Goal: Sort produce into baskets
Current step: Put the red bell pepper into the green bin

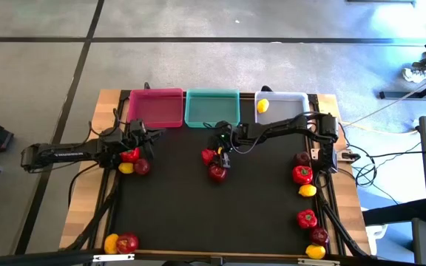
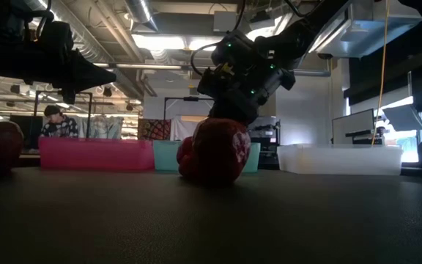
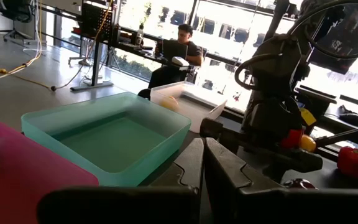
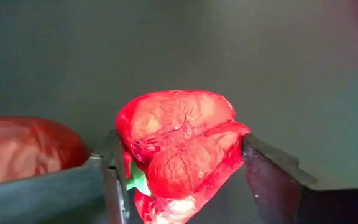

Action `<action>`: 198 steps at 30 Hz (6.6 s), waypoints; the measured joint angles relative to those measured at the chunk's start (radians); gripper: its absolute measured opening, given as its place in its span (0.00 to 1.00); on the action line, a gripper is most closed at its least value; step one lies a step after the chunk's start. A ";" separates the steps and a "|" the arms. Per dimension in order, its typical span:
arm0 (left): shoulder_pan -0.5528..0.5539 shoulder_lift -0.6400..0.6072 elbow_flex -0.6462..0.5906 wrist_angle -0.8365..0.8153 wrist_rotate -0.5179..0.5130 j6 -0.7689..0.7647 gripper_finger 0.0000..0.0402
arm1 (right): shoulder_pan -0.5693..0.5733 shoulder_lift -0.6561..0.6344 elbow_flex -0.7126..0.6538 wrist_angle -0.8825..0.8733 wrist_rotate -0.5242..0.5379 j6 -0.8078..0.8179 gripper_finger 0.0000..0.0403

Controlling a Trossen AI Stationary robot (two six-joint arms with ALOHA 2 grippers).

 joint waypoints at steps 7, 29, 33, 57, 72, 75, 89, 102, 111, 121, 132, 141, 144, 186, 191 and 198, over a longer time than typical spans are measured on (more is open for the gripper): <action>0.000 0.000 0.000 0.000 0.000 0.000 0.03 | 0.002 0.004 0.037 -0.036 -0.002 -0.003 0.39; 0.000 0.000 0.000 -0.001 0.000 -0.002 0.03 | -0.064 -0.214 0.096 -0.117 -0.384 -0.074 0.37; 0.000 0.000 0.000 -0.001 0.000 -0.002 0.03 | -0.081 -0.261 0.096 -0.115 -0.526 -0.055 0.37; 0.000 0.000 0.000 0.000 0.000 -0.004 0.03 | -0.335 -0.295 0.096 -0.254 0.213 -0.182 0.37; 0.000 0.000 0.000 0.000 0.000 -0.001 0.03 | -0.481 -0.294 0.069 -0.206 0.150 -0.151 0.37; 0.000 0.000 0.000 0.001 0.000 -0.001 0.03 | -0.485 -0.294 0.056 -0.187 0.107 -0.113 0.37; 0.006 0.000 0.000 0.029 -0.002 0.008 0.19 | -0.372 -0.294 0.055 -0.188 -0.089 -0.058 0.37; 0.006 0.027 0.057 0.028 -0.003 0.129 0.66 | -0.258 -0.294 0.055 -0.188 -0.128 -0.045 0.37; 0.005 0.208 0.193 0.023 -0.004 0.349 0.71 | -0.254 -0.294 0.055 -0.186 -0.128 0.047 0.37; -0.003 0.511 0.390 0.023 -0.004 0.608 0.71 | -0.254 -0.294 0.055 -0.186 -0.214 0.095 0.37; -0.081 0.814 0.567 0.023 0.083 0.676 0.71 | -0.254 -0.294 0.055 -0.185 -0.316 0.137 0.37; -0.123 0.986 0.655 0.025 0.115 0.729 0.71 | -0.249 -0.294 0.055 -0.185 -0.360 0.138 0.37; -0.125 1.022 0.672 0.027 0.114 0.744 0.71 | -0.247 -0.294 0.055 -0.183 -0.388 0.138 0.37; -0.125 1.050 0.681 -0.090 0.091 0.502 0.71 | 0.026 -0.294 0.055 -0.642 0.043 -0.006 0.70; -0.125 1.050 0.681 -0.090 0.091 0.483 0.71 | 0.070 -0.294 0.055 -0.678 0.260 0.089 0.72; -0.125 1.050 0.680 -0.089 0.091 0.484 0.71 | 0.115 -0.294 0.055 -0.678 0.246 0.066 0.76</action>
